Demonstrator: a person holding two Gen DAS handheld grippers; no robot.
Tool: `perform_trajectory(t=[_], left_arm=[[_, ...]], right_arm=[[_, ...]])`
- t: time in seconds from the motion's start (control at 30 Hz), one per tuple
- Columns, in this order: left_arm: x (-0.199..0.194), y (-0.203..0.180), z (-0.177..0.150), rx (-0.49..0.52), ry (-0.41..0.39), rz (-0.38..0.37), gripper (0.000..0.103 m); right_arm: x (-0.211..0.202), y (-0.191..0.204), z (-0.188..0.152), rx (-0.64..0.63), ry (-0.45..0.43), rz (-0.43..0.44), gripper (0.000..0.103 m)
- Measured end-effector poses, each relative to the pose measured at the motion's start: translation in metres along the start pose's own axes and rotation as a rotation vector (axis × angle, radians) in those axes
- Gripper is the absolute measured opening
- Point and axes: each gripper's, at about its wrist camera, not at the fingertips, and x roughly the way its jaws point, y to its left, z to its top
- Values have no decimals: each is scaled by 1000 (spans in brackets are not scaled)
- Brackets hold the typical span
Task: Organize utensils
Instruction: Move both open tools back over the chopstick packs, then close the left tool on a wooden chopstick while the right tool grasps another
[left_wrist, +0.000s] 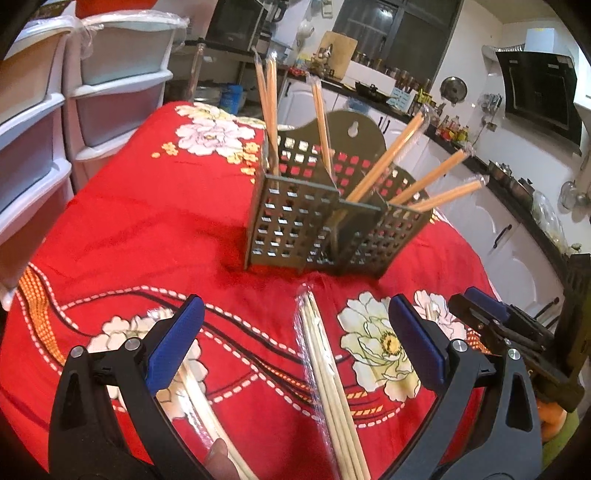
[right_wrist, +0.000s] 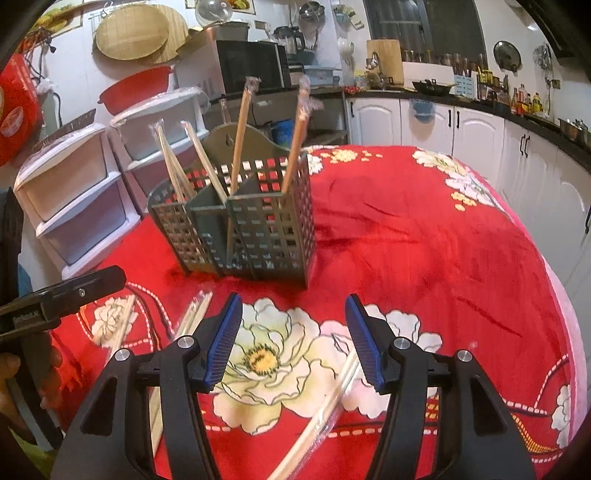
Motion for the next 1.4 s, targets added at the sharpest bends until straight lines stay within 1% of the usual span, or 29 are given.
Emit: perform_trajectory(t=[0.27, 0.5, 0.67, 0.73, 0.8, 0.87, 0.9, 0.97, 1.0, 1.03, 1.13, 1.27, 1.33, 1.4], left_arm=[[19, -7, -13, 14, 73, -11, 91], [39, -9, -20, 10, 142, -39, 91], [54, -7, -24, -21, 194, -73, 76], [60, -2, -23, -52, 219, -91, 63], [67, 5, -23, -94, 242, -114, 60], [70, 7, -22, -108, 242, -121, 56], [71, 9, -20, -114, 244, -123, 53], [74, 11, -18, -136, 251, -133, 49], [76, 13, -17, -143, 252, -136, 46], [77, 14, -15, -148, 253, -136, 42], [82, 15, -12, -161, 260, -141, 31], [85, 15, -11, -163, 269, -140, 23], [84, 17, -10, -165, 272, -141, 16], [84, 18, -10, -171, 276, -150, 11]], right_arm=[[12, -13, -10, 31, 59, -20, 56], [28, -27, -17, 64, 125, -40, 56], [39, -34, -19, 79, 161, -39, 56], [43, -36, -19, 82, 174, -42, 56], [47, -39, -19, 88, 189, -44, 56], [51, -42, -21, 97, 205, -48, 56], [54, -44, -21, 106, 218, -47, 55], [58, -46, -22, 116, 227, -43, 55], [59, -45, -21, 111, 228, -44, 55], [60, -44, -21, 107, 229, -44, 53], [64, -43, -19, 103, 238, -35, 50], [69, -46, -15, 115, 239, -31, 41], [71, -47, -14, 119, 239, -33, 38], [72, -48, -13, 123, 235, -34, 31]])
